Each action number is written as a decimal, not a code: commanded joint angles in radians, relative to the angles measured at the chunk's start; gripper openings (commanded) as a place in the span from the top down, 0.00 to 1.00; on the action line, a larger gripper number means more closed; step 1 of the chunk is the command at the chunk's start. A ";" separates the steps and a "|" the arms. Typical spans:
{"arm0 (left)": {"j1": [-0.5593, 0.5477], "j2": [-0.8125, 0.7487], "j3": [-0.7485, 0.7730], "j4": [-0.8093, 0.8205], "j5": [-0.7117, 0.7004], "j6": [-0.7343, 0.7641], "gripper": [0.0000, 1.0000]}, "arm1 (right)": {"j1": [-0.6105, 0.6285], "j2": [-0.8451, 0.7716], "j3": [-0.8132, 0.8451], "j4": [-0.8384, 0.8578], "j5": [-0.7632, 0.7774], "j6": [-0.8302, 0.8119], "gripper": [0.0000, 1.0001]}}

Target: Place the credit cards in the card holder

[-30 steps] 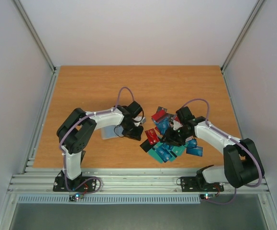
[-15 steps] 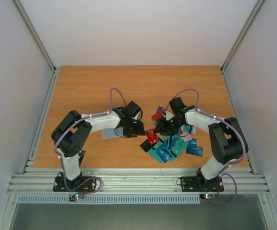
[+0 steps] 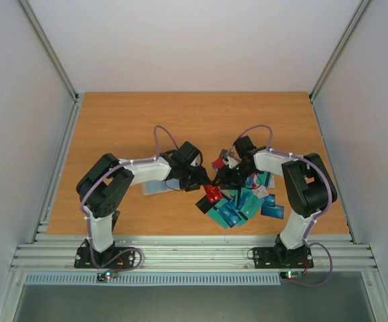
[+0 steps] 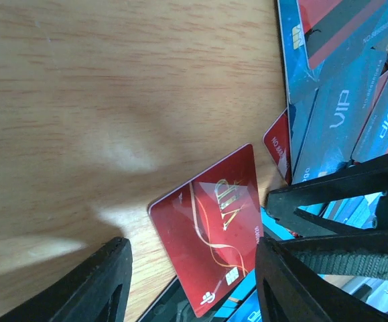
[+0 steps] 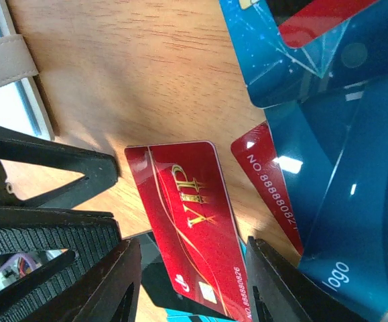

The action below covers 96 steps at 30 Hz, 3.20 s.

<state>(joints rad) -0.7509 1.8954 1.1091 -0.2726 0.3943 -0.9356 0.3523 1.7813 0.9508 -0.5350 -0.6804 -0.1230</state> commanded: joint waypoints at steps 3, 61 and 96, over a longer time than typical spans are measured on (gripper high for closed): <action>-0.016 0.080 -0.016 0.087 0.034 -0.058 0.48 | 0.004 0.037 -0.020 0.076 -0.116 0.002 0.55; -0.299 0.099 0.156 -0.395 -0.339 0.511 0.51 | 0.001 -0.545 -0.211 -0.203 0.138 0.192 0.62; -0.239 0.273 0.512 -0.602 -0.409 0.332 0.20 | 0.001 -0.596 -0.163 -0.313 0.203 0.164 0.62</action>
<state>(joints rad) -0.9878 2.1380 1.5940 -0.8791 -0.0448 -0.5846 0.3489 1.1915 0.7734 -0.8307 -0.4911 0.0608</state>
